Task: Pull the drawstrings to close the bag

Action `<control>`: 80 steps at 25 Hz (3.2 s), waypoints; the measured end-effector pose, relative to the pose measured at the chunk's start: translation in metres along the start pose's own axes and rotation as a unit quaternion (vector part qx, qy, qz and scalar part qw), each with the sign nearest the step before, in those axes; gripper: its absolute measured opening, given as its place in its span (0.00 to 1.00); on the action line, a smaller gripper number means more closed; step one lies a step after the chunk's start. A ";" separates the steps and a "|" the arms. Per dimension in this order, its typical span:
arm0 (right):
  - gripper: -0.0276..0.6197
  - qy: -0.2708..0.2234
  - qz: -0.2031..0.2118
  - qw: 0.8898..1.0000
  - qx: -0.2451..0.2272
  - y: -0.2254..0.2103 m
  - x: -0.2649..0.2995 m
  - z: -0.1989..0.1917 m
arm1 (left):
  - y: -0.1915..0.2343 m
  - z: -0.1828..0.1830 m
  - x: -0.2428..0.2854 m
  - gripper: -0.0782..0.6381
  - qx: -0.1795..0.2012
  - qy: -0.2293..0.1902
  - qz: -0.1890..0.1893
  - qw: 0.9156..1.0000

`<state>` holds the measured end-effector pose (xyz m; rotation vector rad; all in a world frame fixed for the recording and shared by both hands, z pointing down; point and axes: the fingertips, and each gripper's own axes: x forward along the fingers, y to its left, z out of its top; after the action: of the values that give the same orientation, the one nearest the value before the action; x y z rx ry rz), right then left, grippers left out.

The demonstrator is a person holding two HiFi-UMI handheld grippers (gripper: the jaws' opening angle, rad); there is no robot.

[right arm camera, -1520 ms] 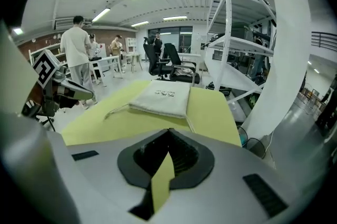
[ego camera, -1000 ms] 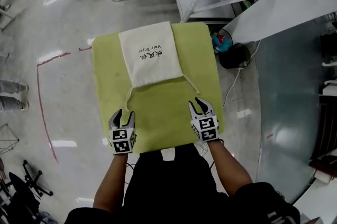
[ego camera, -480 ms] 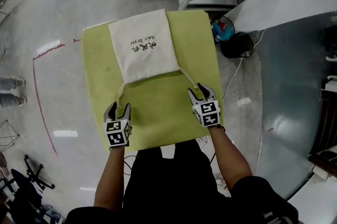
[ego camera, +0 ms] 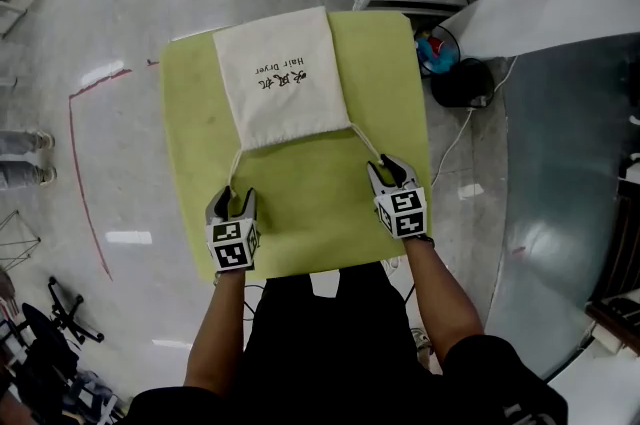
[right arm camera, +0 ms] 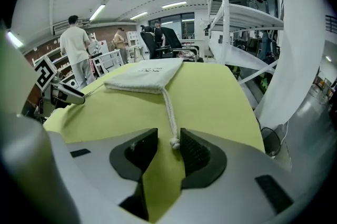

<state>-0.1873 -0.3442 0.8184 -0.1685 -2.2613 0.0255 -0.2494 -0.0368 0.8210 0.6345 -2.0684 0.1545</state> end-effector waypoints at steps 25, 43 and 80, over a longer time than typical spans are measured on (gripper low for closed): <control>0.18 -0.010 0.005 1.000 -0.002 -0.001 0.002 -0.001 | 0.020 -0.002 0.000 0.28 -0.019 0.017 0.070 0.997; 0.10 -0.011 -0.061 0.998 -0.027 -0.028 -0.022 0.009 | 0.042 0.001 -0.018 0.16 0.068 0.038 0.120 0.990; 0.09 -0.308 -0.260 0.915 0.027 -0.128 -0.251 0.238 | 0.123 0.195 -0.243 0.16 -0.108 -0.325 0.197 0.919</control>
<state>-0.2249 -0.4944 0.4837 0.5516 -2.8567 -0.1639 -0.3529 0.0931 0.5300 0.1174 -2.7937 -0.0723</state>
